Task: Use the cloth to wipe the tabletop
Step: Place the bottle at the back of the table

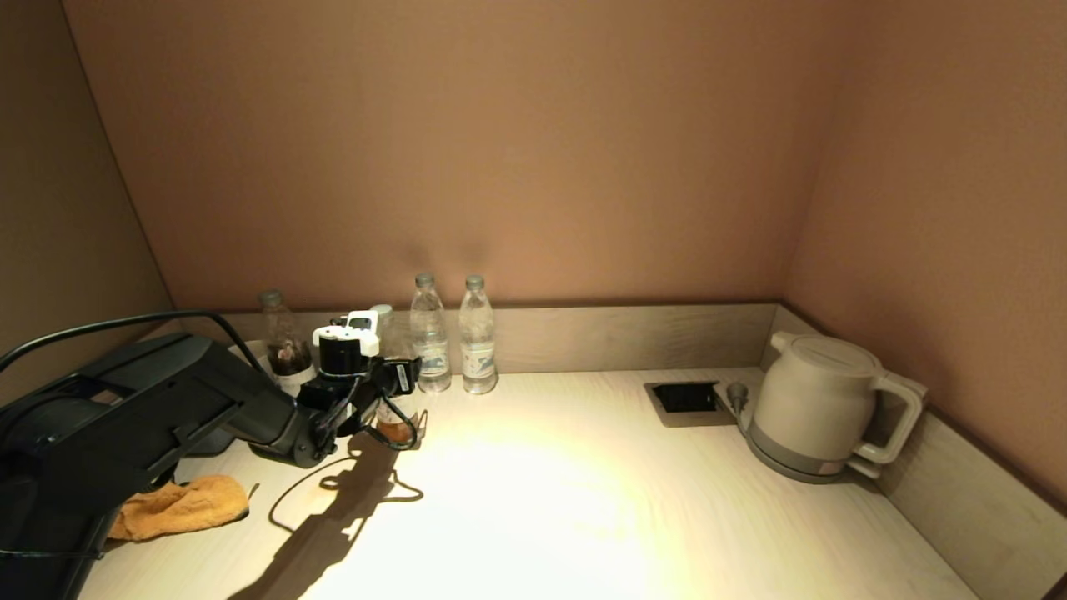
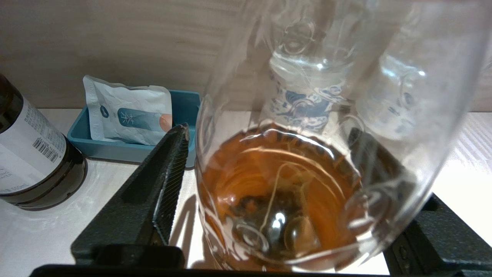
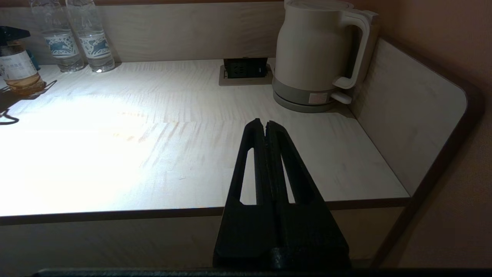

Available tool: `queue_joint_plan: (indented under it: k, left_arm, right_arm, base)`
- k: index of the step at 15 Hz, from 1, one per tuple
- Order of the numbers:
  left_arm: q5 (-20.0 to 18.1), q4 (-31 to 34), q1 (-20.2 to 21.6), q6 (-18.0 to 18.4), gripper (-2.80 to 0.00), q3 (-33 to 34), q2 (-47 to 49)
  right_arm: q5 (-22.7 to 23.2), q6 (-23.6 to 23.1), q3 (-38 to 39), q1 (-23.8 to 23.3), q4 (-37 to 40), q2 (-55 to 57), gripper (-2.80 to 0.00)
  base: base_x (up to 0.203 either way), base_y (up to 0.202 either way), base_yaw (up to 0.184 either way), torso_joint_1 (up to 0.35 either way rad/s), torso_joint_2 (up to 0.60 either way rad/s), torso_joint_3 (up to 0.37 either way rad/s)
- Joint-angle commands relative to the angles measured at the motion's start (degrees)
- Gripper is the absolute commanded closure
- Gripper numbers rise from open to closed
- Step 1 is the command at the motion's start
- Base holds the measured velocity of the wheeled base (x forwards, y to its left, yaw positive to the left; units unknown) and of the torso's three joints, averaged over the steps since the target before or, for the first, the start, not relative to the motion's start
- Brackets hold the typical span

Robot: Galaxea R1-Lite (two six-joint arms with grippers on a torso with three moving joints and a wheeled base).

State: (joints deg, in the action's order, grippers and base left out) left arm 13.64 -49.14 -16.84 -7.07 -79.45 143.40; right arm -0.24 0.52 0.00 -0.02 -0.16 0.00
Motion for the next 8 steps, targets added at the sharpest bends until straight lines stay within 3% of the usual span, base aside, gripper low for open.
queue_joint_plan:
  k: [1, 6, 8]
  left_arm:
    - [0.3, -0.3, 0.0, 0.0, -2.80, 0.3, -1.0]
    - [1.3, -2.0, -0.4, 0.1, -2.80, 3.2, -3.9]
    - [2.3, -3.3, -1.3, 0.4, -2.80, 6.9, -11.2]
  right_arm:
    - [0.0, 0.0, 0.0, 0.0, 0.0, 0.0, 0.00]
    - [0.0, 0.0, 0.0, 0.0, 0.0, 0.0, 0.00]
    - [0.0, 0.0, 0.0, 0.0, 0.0, 0.0, 0.00]
  base:
    - [0.000, 0.000, 0.000, 0.000, 0.00, 0.000]
    - [0.000, 0.000, 0.000, 0.000, 0.00, 0.000]
    - [0.000, 0.000, 0.000, 0.000, 0.00, 0.000]
